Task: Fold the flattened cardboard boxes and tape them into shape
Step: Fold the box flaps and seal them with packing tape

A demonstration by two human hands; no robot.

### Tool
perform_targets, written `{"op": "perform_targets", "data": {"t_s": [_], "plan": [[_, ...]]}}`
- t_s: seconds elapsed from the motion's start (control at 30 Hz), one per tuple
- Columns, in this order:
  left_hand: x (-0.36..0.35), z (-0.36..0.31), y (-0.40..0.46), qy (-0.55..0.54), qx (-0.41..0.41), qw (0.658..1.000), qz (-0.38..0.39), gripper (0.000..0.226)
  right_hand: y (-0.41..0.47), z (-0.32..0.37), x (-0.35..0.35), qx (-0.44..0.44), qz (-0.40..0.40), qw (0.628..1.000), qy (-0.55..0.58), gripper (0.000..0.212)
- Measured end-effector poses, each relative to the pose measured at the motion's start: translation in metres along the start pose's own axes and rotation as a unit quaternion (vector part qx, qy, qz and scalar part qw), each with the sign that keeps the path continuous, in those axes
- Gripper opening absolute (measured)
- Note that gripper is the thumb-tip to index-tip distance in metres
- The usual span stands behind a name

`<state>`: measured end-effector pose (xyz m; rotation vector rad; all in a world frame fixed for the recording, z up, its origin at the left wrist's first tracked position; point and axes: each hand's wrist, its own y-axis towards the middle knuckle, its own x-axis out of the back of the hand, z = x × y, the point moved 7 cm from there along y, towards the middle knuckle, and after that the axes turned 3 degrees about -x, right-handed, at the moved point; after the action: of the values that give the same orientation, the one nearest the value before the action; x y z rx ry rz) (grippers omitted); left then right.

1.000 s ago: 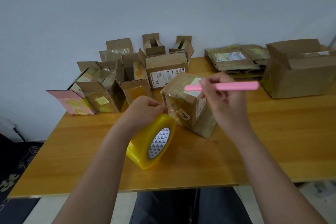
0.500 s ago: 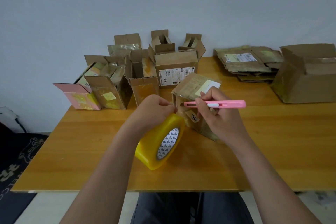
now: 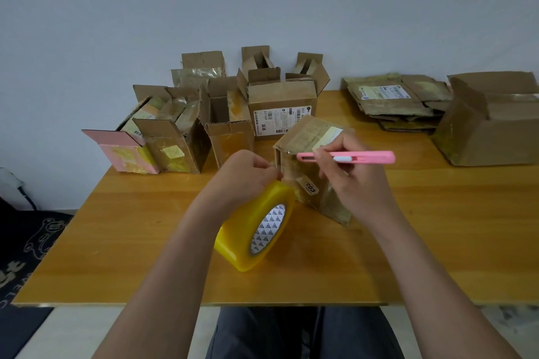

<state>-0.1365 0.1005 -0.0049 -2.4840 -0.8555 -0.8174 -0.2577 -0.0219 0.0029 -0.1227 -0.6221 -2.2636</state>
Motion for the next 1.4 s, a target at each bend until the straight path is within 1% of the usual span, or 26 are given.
{"op": "perform_targets", "data": {"t_s": [0.07,0.1,0.17,0.2,0.33,0.43,0.47,0.5,0.57,0.6,0.67,0.73,0.77,0.8,0.83,0.87,0.9,0.97,1.0,1.03,1.1,1.23,1.27,1.3,1.33,1.4], "plan": [[-0.001,0.000,0.001,0.002,-0.001,1.000,0.001,0.027,-0.001,0.004,-0.011,0.032,0.010,0.998,-0.053,0.015],[-0.001,0.000,0.001,0.005,-0.002,1.000,0.000,0.027,0.000,0.005,-0.015,0.058,0.006,0.993,-0.105,0.017],[0.000,0.001,0.001,0.008,0.000,1.000,-0.001,0.025,0.000,0.003,-0.021,0.097,-0.016,0.971,-0.217,0.020],[-0.001,0.001,0.001,0.006,0.002,1.000,0.000,0.025,0.001,0.003,-0.022,0.102,-0.022,0.964,-0.244,0.020],[-0.002,0.001,0.002,0.005,0.004,1.000,0.003,0.024,0.000,0.004,-0.022,0.082,-0.006,0.967,-0.243,0.025],[0.004,0.004,0.000,-0.007,0.010,1.000,-0.021,0.023,0.000,0.003,-0.018,0.048,0.018,0.962,-0.268,0.032],[0.007,0.006,-0.002,-0.012,0.009,1.000,-0.024,0.023,-0.001,0.003,-0.017,0.037,0.027,0.966,-0.255,0.036],[0.007,0.006,-0.004,-0.013,0.008,1.000,-0.020,0.023,-0.001,0.002,-0.015,0.017,0.034,0.977,-0.208,0.038],[0.004,0.005,-0.008,-0.010,0.002,1.000,-0.011,0.024,0.000,0.002,-0.010,-0.037,0.045,0.997,-0.045,0.033],[0.003,0.004,-0.010,-0.010,0.001,1.000,-0.010,0.023,0.000,0.004,-0.007,-0.056,0.043,0.997,0.027,0.029],[0.005,0.005,-0.012,-0.021,0.002,1.000,-0.019,0.021,0.001,0.013,0.003,-0.047,0.011,0.992,0.119,0.020],[0.007,0.007,-0.015,-0.034,0.003,0.999,-0.029,0.020,-0.001,0.023,0.023,-0.003,-0.065,0.984,0.165,0.012],[0.008,0.007,-0.015,-0.037,0.004,0.999,-0.034,0.019,-0.003,0.023,0.036,0.020,-0.110,0.983,0.148,0.008],[0.009,0.007,-0.017,-0.040,0.003,0.998,-0.037,0.019,-0.008,0.023,0.047,0.043,-0.153,0.982,0.097,0.007],[0.009,0.006,-0.017,-0.042,0.002,0.998,-0.041,0.019,-0.012,0.020,0.057,0.062,-0.187,0.980,0.015,0.008],[0.009,0.006,-0.018,-0.042,0.002,0.998,-0.044,0.020,-0.015,0.013,0.063,0.070,-0.201,0.973,-0.091,0.013],[0.008,0.005,-0.019,-0.040,0.003,0.998,-0.048,0.020,-0.017,0.002,0.067,0.061,-0.196,0.956,-0.210,0.018],[0.009,0.004,-0.019,-0.034,0.001,0.998,-0.059,0.020,-0.021,-0.032,0.069,-0.018,-0.148,0.896,-0.418,0.024],[0.009,0.003,-0.019,-0.034,-0.001,0.997,-0.064,0.020,-0.025,-0.048,0.069,-0.055,-0.119,0.868,-0.479,0.025],[0.009,0.003,-0.019,-0.033,-0.001,0.997,-0.068,0.020,-0.030,-0.060,0.067,-0.085,-0.093,0.849,-0.512,0.025],[0.009,0.003,-0.020,-0.031,-0.002,0.997,-0.072,0.019,-0.039,-0.077,0.064,-0.128,-0.057,0.834,-0.534,0.028],[0.011,0.004,-0.022,-0.030,-0.001,0.996,-0.085,0.019,-0.045,-0.084,0.059,-0.186,-0.007,0.824,-0.535,0.030],[0.010,0.005,-0.023,-0.030,-0.002,0.996,-0.088,0.019,-0.045,-0.083,0.058,-0.205,-0.002,0.822,-0.531,0.035],[0.010,0.005,-0.023,-0.030,-0.002,0.995,-0.090,0.019,-0.045,-0.079,0.056,-0.215,-0.003,0.827,-0.520,0.041],[0.010,0.005,-0.023,-0.030,-0.004,0.995,-0.093,0.019,-0.044,-0.071,0.053,-0.209,-0.012,0.842,-0.498,0.040],[0.011,0.004,-0.023,-0.027,-0.008,0.995,-0.099,0.019,-0.040,-0.053,0.042,-0.167,-0.012,0.894,-0.416,0.020]]}}
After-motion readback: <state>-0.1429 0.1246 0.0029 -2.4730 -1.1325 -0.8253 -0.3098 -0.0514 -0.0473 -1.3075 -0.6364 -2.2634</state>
